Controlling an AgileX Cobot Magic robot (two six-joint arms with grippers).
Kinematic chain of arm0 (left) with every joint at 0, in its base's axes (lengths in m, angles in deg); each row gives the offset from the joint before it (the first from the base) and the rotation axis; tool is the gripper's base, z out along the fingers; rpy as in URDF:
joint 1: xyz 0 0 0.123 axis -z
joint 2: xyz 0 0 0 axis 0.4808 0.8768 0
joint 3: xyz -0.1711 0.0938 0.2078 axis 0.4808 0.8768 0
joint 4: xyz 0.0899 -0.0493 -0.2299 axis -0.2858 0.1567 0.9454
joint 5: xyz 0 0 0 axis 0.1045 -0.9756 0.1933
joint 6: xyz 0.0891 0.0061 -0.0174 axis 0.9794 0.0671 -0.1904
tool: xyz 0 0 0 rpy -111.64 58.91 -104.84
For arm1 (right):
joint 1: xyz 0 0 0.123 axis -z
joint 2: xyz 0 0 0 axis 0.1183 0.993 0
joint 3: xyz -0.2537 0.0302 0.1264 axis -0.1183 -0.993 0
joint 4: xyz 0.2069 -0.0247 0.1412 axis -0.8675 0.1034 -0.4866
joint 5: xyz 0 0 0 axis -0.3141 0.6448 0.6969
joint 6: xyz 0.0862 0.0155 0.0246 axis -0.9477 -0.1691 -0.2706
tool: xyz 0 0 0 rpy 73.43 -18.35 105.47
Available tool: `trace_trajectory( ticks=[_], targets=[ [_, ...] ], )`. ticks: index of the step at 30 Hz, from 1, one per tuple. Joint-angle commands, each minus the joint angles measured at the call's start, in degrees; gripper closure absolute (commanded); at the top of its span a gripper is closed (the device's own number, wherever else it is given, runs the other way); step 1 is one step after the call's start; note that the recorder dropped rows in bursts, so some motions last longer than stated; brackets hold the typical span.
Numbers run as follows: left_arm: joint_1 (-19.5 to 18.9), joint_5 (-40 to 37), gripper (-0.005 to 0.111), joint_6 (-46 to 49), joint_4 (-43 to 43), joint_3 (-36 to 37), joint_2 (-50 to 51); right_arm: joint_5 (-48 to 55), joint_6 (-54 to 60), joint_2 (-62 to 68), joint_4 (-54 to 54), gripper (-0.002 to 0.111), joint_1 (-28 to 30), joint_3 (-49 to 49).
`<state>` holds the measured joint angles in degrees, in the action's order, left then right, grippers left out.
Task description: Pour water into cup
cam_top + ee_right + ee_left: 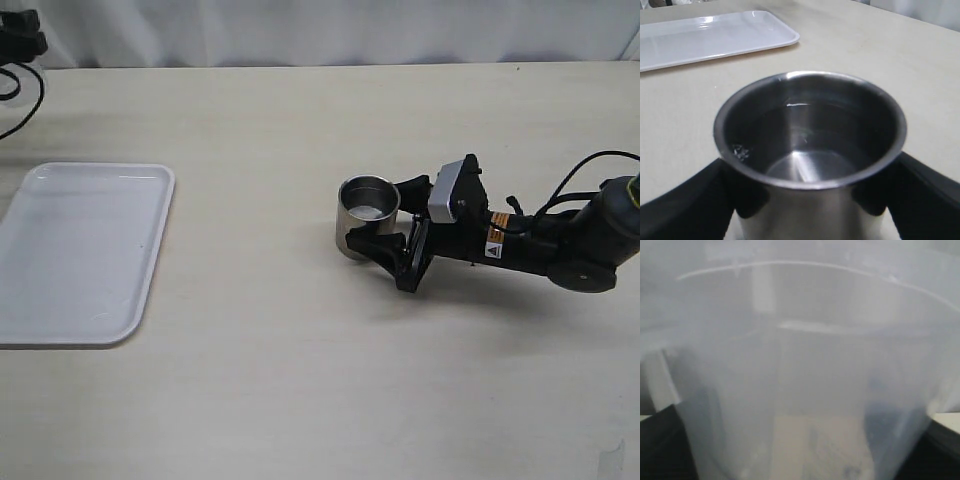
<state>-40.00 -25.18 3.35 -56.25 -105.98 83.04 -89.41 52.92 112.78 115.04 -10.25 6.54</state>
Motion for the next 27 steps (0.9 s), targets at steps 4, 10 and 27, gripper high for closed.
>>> trace_trajectory(
  ticks=[4, 10, 27],
  targets=[
    [-3.39, 10.5, 0.107, -0.43, -0.44, -1.26, 6.45, -1.11, 0.01, -0.19, 0.23, 0.104, 0.0, 0.36],
    [-3.4, 10.4, 0.107, -0.43, -4.86, -5.22, 11.48, -1.11, 0.01, -0.19, 0.23, 0.104, 0.0, 0.36],
    [-3.4, 5.99, 0.036, -0.43, -4.9, -5.61, 12.4, -1.11, 0.01, -0.19, 0.23, 0.104, 0.0, 0.36]
  ],
)
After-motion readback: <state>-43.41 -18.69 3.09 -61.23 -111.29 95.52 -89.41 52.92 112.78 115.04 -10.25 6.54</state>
